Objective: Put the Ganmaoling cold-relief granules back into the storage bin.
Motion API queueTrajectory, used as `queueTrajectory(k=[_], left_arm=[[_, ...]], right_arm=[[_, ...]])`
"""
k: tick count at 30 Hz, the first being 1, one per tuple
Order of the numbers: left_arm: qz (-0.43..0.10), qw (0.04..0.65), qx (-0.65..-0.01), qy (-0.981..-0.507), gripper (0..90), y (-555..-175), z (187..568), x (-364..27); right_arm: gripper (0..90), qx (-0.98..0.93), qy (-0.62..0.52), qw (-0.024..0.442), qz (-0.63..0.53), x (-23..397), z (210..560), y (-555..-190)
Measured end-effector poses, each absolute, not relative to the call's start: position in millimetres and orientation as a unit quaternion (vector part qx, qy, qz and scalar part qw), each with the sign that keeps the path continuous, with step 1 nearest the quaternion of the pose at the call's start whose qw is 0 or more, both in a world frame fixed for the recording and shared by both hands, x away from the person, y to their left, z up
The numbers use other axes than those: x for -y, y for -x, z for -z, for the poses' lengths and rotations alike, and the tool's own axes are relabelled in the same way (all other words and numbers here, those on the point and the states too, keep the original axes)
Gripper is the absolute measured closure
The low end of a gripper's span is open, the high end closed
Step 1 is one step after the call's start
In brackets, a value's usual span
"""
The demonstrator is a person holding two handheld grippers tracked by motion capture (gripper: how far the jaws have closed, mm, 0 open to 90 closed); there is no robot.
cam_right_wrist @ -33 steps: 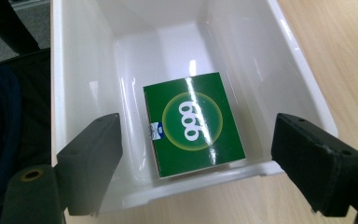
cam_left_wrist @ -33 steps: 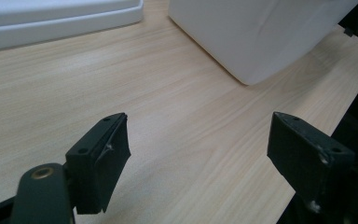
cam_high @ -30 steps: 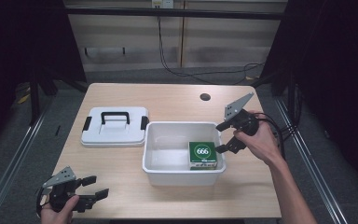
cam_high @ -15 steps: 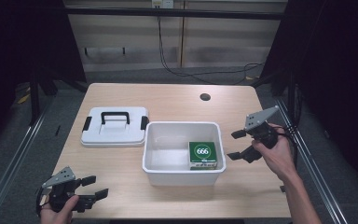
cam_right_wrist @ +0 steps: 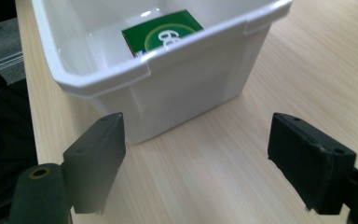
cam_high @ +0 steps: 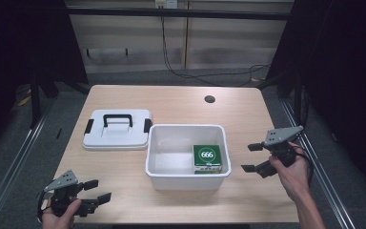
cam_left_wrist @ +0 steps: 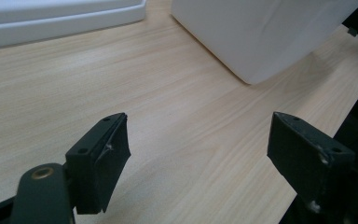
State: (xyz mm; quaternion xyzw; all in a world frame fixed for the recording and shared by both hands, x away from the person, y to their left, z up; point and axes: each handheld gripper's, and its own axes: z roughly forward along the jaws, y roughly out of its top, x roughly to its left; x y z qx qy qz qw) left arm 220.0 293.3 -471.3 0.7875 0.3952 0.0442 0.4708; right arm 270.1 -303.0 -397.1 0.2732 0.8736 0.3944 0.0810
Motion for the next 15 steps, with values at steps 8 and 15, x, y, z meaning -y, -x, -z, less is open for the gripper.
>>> queueTrajectory(k=[8, 15], left_arm=[[-0.043, 0.473, -0.396, -0.786, 20.7, -219.4, 471.1, -293.5], [-0.046, 0.469, -0.396, -0.788, 20.7, -219.7, 471.3, -292.6]], right_arm=[[18.7, -0.860, -0.306, 0.090, -0.397, 313.6, 420.2, -255.1], [17.7, -0.858, -0.319, 0.094, -0.392, 322.2, 441.0, -247.7]])
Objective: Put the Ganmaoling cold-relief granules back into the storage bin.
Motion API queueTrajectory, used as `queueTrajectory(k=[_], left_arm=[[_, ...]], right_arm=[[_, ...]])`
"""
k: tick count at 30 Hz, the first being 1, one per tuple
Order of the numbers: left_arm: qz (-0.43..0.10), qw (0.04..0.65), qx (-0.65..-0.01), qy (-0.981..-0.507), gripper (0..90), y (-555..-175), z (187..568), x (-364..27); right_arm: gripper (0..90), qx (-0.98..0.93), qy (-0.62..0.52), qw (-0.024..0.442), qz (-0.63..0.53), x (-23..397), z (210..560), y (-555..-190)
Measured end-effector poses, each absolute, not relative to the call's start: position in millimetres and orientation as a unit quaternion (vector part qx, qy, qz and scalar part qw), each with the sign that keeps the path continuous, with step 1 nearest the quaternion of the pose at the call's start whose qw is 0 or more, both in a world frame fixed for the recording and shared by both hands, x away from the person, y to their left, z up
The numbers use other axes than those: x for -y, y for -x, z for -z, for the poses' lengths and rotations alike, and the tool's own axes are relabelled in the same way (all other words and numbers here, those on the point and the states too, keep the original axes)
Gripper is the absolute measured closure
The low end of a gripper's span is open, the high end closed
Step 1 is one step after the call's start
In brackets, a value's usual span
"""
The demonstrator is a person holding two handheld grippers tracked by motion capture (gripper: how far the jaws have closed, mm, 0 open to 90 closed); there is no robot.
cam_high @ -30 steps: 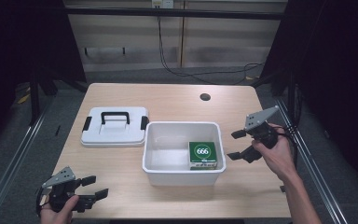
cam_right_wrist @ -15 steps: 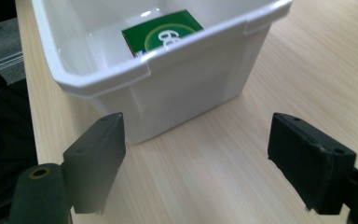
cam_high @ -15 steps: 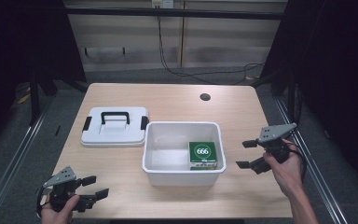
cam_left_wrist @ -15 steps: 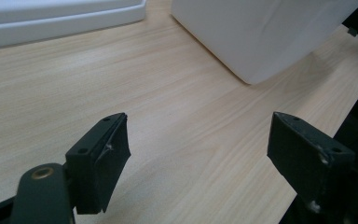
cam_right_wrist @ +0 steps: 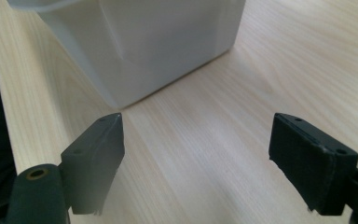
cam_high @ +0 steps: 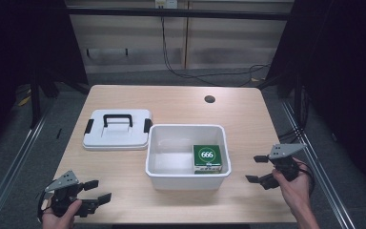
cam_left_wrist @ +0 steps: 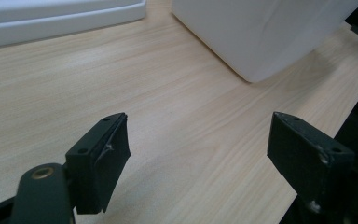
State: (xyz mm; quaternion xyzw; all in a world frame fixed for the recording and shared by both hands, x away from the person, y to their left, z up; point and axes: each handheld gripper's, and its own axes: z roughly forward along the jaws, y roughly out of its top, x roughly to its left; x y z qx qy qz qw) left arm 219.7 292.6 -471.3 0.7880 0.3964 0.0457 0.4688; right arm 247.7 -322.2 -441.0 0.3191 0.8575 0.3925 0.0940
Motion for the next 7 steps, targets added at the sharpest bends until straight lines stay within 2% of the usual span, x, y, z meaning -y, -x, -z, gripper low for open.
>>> queueTrajectory(k=[7], left_arm=[[-0.046, 0.471, -0.394, -0.788, 20.7, -219.3, 470.1, -293.2]], right_arm=[[13.3, -0.848, -0.346, 0.105, -0.387, 332.5, 460.7, -241.0]])
